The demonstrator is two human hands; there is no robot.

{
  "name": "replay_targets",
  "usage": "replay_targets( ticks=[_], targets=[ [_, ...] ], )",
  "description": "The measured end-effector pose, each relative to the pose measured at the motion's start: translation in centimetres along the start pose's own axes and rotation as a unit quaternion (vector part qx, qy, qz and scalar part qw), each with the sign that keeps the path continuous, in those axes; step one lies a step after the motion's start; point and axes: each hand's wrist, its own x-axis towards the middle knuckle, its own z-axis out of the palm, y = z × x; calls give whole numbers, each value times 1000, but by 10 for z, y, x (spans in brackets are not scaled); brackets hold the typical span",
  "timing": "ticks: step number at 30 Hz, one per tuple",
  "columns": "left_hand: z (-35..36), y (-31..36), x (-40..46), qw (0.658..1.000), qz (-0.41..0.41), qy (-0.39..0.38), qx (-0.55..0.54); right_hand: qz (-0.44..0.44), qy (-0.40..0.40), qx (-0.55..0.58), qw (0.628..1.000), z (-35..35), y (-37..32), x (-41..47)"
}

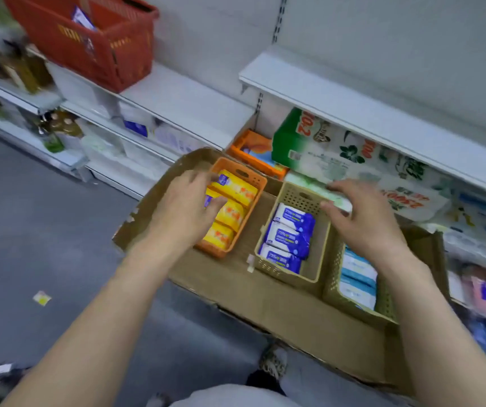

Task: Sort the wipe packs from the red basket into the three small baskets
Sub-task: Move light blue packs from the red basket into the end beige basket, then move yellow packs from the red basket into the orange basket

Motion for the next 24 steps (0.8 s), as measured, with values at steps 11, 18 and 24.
replay_targets(
  ticks=[11,18,24],
  targets=[
    [-152,-217,-78,990,-109,24,82,-120,-117,24,986,101,-229,33],
    [-204,-325,4,986,-118,44,107,-148,-121,54,980,172,-323,145],
    [-297,-390,125,980,-105,38,165,-141,-88,114,979,215,-410,274]
  ],
)
